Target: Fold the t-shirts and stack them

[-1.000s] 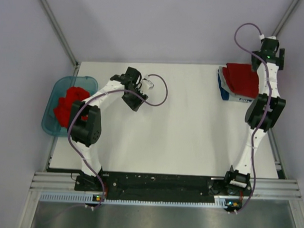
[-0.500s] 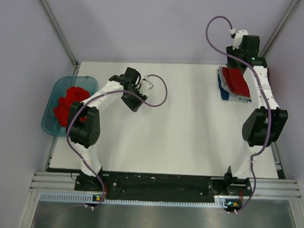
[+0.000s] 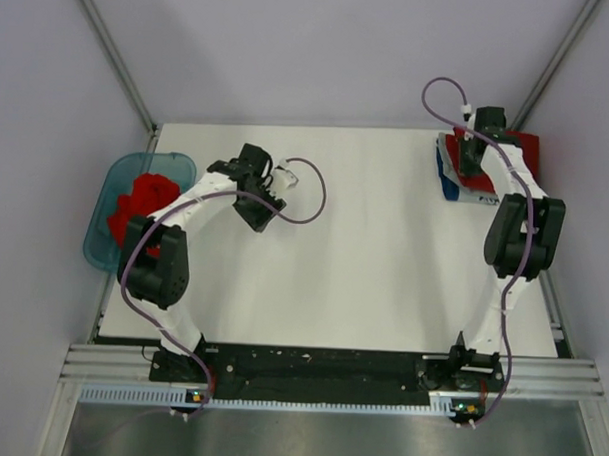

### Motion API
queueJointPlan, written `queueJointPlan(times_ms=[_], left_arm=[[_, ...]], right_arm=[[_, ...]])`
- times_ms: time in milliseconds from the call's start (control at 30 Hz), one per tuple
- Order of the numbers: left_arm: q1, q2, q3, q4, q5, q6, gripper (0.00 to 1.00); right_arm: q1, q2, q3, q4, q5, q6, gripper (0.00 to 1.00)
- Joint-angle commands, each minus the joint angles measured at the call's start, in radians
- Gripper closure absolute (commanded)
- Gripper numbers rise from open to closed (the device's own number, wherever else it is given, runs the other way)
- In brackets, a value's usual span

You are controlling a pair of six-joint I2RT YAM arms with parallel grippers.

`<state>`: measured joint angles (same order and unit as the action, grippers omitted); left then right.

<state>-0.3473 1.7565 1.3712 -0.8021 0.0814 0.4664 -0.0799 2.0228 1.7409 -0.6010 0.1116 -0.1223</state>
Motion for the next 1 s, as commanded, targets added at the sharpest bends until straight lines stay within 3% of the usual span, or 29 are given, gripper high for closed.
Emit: queueJointPlan(times_ms=[0,233,333,433,500,533,600,700,733,767,967], left_arm=[[0.008,-0.012,0.018,0.032,-0.019,0.009,0.41],[0.016,-0.031,0.011,0.032,-0.032,0.012,0.41],[0.024,-0.055,-0.014,0.044,-0.042,0.012,0.41],[0.031,-0.104,-0.056,0.073,-0.043,0.003,0.41],[0.04,-0.158,-0.107,0.119,-0.045,-0.011,0.4],[0.047,-0.193,-0.141,0.147,-0.051,-0.02,0.4],[0.068,-0.267,-0.208,0.223,-0.068,-0.041,0.39],[0.112,-0.388,-0.328,0.34,-0.065,-0.067,0.34],[0.134,-0.434,-0.366,0.387,-0.051,-0.083,0.21],[0.157,-0.472,-0.418,0.433,-0.025,-0.092,0.01],[0.275,-0.715,-0.743,0.831,0.08,-0.19,0.01]], right_arm=[[0.014,0.077,0.037,-0.014,-0.078,0.016,1.0],[0.058,0.024,0.017,-0.023,-0.153,-0.017,1.0],[0.074,-0.074,-0.018,-0.022,-0.179,-0.016,0.88],[0.135,-0.2,-0.093,-0.003,-0.213,-0.023,0.66],[0.172,-0.283,-0.148,0.009,-0.251,-0.027,0.4],[0.196,-0.327,-0.19,0.02,-0.263,-0.027,0.23],[0.23,-0.419,-0.292,0.075,-0.286,-0.023,0.01],[0.25,-0.586,-0.51,0.229,-0.346,0.035,0.01],[0.249,-0.649,-0.585,0.289,-0.357,0.062,0.01],[0.249,-0.705,-0.672,0.364,-0.357,0.085,0.01],[0.249,-0.99,-1.094,0.761,-0.265,0.193,0.01]])
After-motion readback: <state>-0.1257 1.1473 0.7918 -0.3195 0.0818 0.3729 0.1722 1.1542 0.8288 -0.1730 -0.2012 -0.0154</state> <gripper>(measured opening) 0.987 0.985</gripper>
